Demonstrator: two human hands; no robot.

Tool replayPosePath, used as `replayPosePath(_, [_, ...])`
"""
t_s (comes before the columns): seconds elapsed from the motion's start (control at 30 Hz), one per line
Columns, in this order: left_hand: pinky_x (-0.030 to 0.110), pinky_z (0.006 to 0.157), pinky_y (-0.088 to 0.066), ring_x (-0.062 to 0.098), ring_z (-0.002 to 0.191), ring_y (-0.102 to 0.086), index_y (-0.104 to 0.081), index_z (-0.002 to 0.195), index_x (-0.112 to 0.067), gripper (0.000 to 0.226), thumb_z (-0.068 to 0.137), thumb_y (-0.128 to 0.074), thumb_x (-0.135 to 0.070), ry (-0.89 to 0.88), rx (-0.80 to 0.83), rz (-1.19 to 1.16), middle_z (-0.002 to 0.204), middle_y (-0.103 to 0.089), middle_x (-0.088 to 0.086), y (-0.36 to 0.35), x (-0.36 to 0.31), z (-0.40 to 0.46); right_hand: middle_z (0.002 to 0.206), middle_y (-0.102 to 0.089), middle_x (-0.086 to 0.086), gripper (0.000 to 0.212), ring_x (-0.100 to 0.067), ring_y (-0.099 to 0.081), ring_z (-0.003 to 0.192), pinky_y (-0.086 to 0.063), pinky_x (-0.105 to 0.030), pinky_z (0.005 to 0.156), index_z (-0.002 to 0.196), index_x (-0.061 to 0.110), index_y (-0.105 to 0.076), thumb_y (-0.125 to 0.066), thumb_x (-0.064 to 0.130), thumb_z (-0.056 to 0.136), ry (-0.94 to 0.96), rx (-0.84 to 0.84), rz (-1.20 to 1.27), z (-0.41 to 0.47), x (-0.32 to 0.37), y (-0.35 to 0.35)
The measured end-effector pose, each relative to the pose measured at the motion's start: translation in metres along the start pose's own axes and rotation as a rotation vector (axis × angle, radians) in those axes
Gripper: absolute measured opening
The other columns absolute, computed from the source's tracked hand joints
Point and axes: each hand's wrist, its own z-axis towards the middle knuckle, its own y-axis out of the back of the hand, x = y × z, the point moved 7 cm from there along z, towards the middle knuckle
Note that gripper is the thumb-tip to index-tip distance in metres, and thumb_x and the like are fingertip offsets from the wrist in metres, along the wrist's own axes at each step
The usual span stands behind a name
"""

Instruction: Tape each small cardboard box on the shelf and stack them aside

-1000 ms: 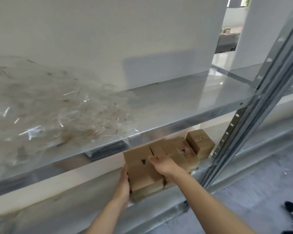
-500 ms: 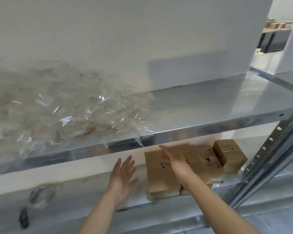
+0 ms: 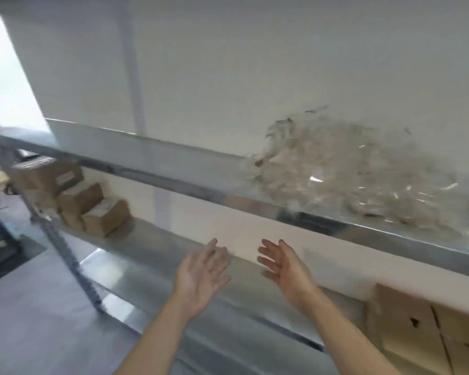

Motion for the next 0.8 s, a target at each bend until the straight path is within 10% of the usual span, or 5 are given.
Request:
replayPosePath(0.37, [0.051, 0.114, -0.036, 0.027, 0.132, -0.052, -0.056, 0.141, -0.027, 0.053, 0.102, -0.032, -0.054, -0.325, -0.276, -0.167, 0.137, -0.063, 0.001, 0.214, -0.195, -0.096, 0.147, -0.052, -0.002, 0.051, -0.020, -0.048, 0.135, -0.035, -0.043, 0.117, 0.145, 0.018, -0.049, -0.029, 0.045, 0.107, 0.049, 0.313, -0.035, 0.002, -0.064, -0.350])
replayPosePath(0.8, [0.051, 0.110, -0.041, 0.023, 0.132, -0.053, -0.053, 0.144, -0.031, 0.051, 0.104, -0.031, -0.053, -0.408, -0.371, 0.116, 0.138, -0.062, -0.003, 0.339, -0.324, -0.086, 0.143, -0.055, 0.005, 0.051, -0.011, -0.053, 0.130, -0.037, -0.042, 0.117, 0.145, 0.023, -0.049, -0.030, 0.049, 0.105, 0.032, 0.402, -0.086, 0.096, -0.088, -0.476])
